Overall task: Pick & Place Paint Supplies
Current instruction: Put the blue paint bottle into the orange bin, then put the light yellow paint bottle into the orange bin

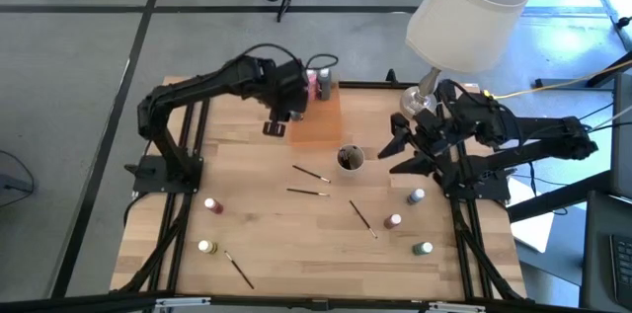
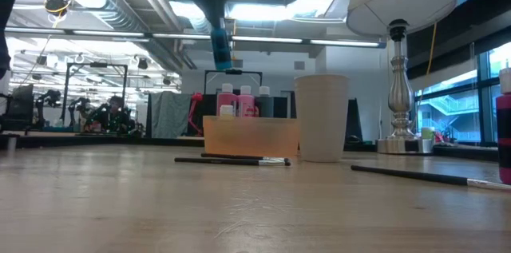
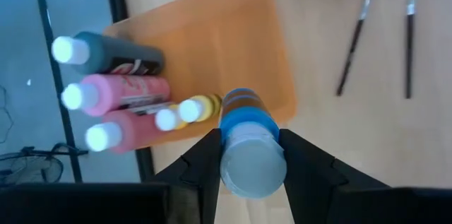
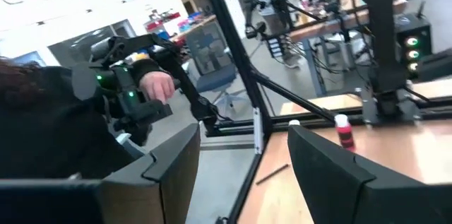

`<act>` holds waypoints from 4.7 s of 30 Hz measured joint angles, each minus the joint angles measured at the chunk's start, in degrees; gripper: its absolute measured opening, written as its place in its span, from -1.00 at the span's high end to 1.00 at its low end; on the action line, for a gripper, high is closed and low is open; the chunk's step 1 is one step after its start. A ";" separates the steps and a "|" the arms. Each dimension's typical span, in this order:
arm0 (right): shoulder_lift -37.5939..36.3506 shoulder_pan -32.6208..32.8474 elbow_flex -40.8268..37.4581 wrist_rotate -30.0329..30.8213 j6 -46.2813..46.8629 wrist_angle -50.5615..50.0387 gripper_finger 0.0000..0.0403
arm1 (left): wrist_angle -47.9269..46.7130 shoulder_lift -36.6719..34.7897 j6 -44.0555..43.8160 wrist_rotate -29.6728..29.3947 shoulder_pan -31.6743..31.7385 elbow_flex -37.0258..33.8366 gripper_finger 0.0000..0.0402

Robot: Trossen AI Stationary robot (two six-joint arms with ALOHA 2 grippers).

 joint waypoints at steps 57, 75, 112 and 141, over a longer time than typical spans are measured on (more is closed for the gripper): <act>0.00 -8.36 0.02 -1.36 2.64 -4.31 -0.09 | 8.03 17.59 16.31 10.88 11.17 -4.31 0.41; 0.02 -8.36 0.02 -1.36 3.10 -4.16 -0.09 | 8.23 19.94 16.42 11.54 11.13 -4.37 0.41; 0.02 -8.34 0.02 -1.36 3.05 -3.88 -0.09 | 6.10 19.15 10.88 9.29 11.02 -4.35 0.01; 0.02 -8.34 0.02 -2.50 3.03 -3.86 -0.09 | 7.46 -4.92 -0.57 -8.75 2.16 -4.24 0.00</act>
